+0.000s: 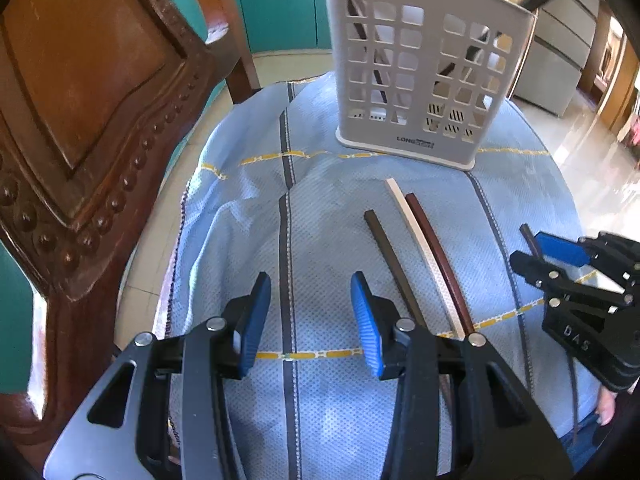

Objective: Organize utensils

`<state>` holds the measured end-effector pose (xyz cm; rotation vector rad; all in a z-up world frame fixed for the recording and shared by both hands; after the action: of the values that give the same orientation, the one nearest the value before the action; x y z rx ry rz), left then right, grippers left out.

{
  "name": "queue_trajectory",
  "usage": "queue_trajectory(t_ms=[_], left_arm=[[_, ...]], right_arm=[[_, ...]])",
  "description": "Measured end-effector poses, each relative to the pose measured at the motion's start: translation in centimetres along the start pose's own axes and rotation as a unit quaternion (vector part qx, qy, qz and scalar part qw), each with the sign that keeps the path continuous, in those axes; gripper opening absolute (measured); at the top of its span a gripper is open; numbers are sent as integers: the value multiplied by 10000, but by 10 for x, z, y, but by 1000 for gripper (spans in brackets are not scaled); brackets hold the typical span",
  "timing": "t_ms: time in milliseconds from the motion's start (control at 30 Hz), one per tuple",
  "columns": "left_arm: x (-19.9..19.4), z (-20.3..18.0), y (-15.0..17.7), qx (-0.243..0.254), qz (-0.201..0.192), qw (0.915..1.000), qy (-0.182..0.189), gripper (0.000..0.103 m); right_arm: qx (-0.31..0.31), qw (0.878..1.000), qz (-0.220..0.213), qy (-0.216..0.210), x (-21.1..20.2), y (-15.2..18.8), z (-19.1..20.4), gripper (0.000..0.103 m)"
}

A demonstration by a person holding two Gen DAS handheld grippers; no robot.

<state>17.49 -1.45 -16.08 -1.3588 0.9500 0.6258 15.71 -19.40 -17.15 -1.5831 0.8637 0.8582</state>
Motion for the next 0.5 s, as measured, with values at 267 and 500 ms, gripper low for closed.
queue_trajectory(t_ms=[267,500], left_arm=[[11,1,-2,-173,124,9994,283,42],[16,-24,-5,-109,116,9991,394,42]], right_arm=[[98,9999,20,-13,-1,-1,-12,34],[205,9997,-78,-53,-1,-9,-18,34]])
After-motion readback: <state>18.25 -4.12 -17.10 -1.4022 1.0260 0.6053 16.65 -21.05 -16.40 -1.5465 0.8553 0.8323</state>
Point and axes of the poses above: each gripper's, at about its wrist camera, not at the fingertips, and x roughly the way its jaws point, z to its left, y to its underside, the point moved 5 cm from there along x, roughly the way its jaws point, and after that the axes turned 7 degrees about y, right-handed, at the moved point
